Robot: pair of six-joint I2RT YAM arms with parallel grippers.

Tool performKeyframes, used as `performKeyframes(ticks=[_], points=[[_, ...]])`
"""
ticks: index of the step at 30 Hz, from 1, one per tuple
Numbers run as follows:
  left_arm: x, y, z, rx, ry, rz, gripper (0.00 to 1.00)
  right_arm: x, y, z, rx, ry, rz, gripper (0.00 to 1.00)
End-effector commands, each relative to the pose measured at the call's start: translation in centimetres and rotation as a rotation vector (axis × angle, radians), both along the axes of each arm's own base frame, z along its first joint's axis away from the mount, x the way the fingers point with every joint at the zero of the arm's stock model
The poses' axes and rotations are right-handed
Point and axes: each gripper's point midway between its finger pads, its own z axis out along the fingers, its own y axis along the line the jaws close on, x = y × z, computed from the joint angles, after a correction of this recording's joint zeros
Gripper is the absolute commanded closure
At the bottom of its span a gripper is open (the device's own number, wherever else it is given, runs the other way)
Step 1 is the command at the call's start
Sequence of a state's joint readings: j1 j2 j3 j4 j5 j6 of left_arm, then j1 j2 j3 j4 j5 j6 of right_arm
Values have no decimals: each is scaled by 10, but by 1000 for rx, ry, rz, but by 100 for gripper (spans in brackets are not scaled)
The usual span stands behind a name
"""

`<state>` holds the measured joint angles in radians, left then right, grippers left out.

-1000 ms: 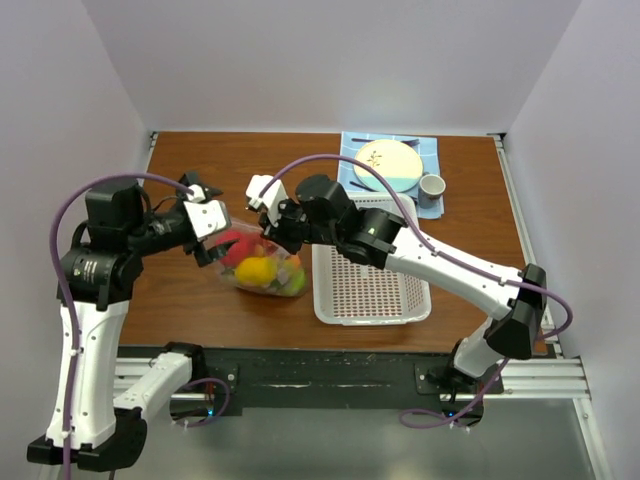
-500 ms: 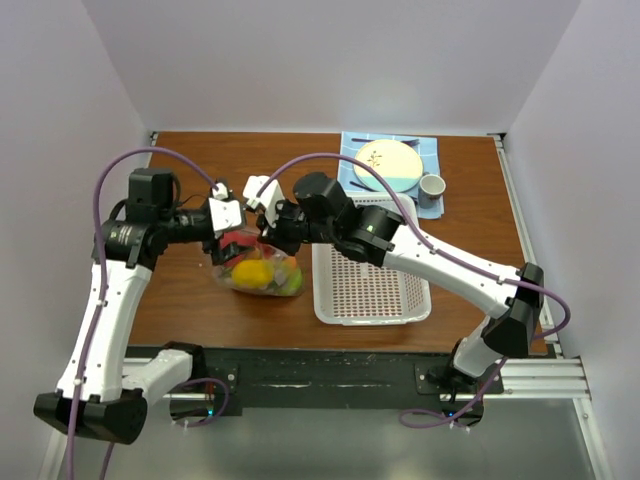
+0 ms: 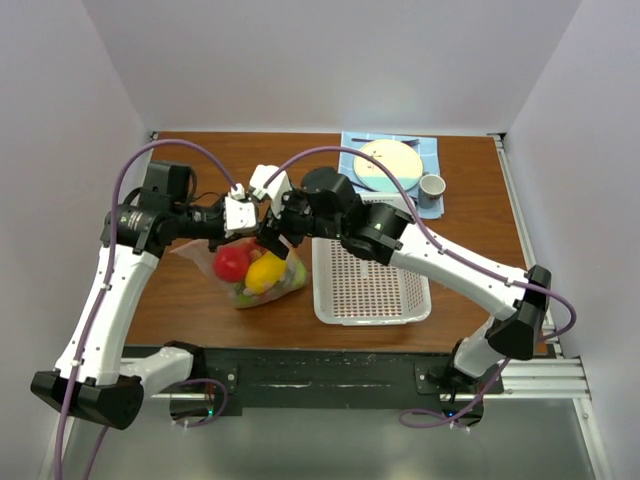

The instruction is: Open the zip-top bag and remove the fake food

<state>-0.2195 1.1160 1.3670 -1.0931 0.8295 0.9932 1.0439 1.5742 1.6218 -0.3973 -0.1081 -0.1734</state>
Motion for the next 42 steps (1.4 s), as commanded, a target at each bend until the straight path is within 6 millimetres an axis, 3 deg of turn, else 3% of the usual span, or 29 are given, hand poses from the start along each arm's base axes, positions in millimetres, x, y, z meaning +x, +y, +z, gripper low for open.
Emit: performKeyframes(ticks=[1,5,6,8,9,10,14,18,22,28,35,42], points=[[-12,2,18,10,-79,-25,93,10,-24,68,191,-146,-107,1],[-26,5,18,19,-69,-35,94,12,-56,74,283,-119,-128,1],[-29,6,22,17,-79,-35,94,16,-73,62,286,-101,-148,1],[-35,7,25,18,-81,-39,95,9,-80,61,339,-71,-99,1],[-38,7,28,15,-90,-40,95,7,-84,43,324,-45,-90,1],[-40,8,31,13,-90,-40,95,3,-89,48,350,-51,-74,1],[-46,5,39,-10,-81,-47,95,-28,-74,27,336,45,114,6],[-50,4,50,-33,-95,-49,95,-42,-68,20,358,106,184,11],[-54,4,55,-45,-104,-39,94,-53,-63,34,431,108,252,12],[-59,3,61,-64,-99,-38,94,-54,-55,48,497,111,292,14],[-65,1,74,-100,-118,-40,94,-52,-39,46,509,156,342,18],[-66,0,73,-105,-118,-43,94,-52,-33,52,540,167,365,24]])
